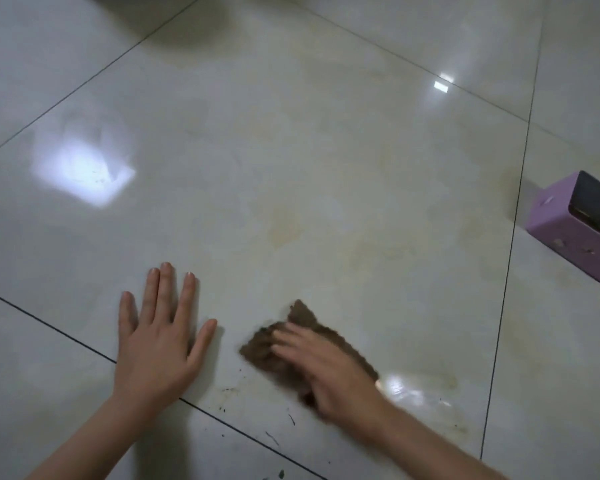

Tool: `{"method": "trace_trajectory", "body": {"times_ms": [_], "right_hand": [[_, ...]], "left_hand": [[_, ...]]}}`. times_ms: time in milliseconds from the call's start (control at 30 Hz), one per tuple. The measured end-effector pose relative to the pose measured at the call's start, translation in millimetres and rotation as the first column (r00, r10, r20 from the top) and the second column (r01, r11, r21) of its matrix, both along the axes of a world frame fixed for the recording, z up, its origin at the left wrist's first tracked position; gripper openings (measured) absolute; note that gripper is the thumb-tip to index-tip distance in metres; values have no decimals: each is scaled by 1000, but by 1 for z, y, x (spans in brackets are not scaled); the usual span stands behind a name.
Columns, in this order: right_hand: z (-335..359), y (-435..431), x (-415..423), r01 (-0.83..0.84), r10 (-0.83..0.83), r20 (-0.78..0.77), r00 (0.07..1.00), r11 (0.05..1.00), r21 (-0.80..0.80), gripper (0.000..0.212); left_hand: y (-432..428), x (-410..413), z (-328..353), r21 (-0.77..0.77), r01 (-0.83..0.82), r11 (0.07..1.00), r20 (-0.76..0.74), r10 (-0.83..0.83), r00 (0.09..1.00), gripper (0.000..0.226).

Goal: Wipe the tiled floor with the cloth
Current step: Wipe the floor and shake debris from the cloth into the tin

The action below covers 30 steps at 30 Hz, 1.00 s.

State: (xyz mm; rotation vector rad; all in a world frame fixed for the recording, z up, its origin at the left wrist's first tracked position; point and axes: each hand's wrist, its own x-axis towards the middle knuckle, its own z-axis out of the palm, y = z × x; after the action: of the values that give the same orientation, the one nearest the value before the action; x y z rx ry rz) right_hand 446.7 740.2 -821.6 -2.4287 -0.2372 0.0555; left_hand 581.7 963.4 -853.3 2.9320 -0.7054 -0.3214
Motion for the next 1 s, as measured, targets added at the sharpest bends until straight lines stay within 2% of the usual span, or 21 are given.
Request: {"method": "trace_trajectory", "body": {"times_ms": [100,167,233,300,333,467,567,633,700,733,767,800,833,867,933,1000], "right_hand": [[26,-67,34,302,-310,83,947,948,98,32],[28,-115,62,462,-459,65,886,886,-38,33],[10,-141,85,532,-555,-10,832,803,-270,39],[-12,-130,107,572,-627,-4,779,712,-407,46],[-18,-112,120,566,-612,30,790,710,-420,46],[-35,-4,127,373,-332,180,926,877,-303,41],[-30,77,71,3,9,76,997,988,-153,46],[-19,97,33,-269,268,-15,963,962,-46,44],[-5,85,22,-379,380,-59,923,925,27,41],[2,73,29,-334,338,-69,939,941,64,39],[10,60,44,-217,227,-98,969,971,101,37],[16,45,68,-60,73,-124,990,992,108,35],[17,29,97,74,-68,-110,992,996,52,35],[15,16,129,162,-166,-87,982,986,-44,38],[-1,9,188,269,-296,-59,953,922,-278,47],[-20,38,231,327,-356,17,934,839,-435,52]], "left_hand": [[1,0,-4,-9,5,1000,25,-5,1000,73],[1,0,-4,-13,14,1000,34,-14,999,73],[1,-1,-3,-19,13,1000,35,-12,999,72],[0,-2,-2,-42,0,999,36,2,999,70],[0,-1,-3,-58,-1,998,37,4,999,70],[3,0,-5,-207,0,978,41,9,999,66],[8,0,-4,-436,-35,899,28,52,998,61],[9,0,0,-568,-74,820,-11,82,997,58],[9,-1,5,-680,-149,718,-94,117,989,55],[8,0,10,-730,-209,650,-161,134,978,52],[10,1,15,-765,-271,584,-228,148,962,51],[14,1,20,-783,-316,536,-269,167,949,52],[21,2,24,-788,-332,518,-270,194,943,53],[30,3,27,-780,-320,538,-229,229,946,54],[53,4,26,-703,-276,655,-75,317,945,54],[79,11,24,-550,-344,761,-9,407,913,57]]}}
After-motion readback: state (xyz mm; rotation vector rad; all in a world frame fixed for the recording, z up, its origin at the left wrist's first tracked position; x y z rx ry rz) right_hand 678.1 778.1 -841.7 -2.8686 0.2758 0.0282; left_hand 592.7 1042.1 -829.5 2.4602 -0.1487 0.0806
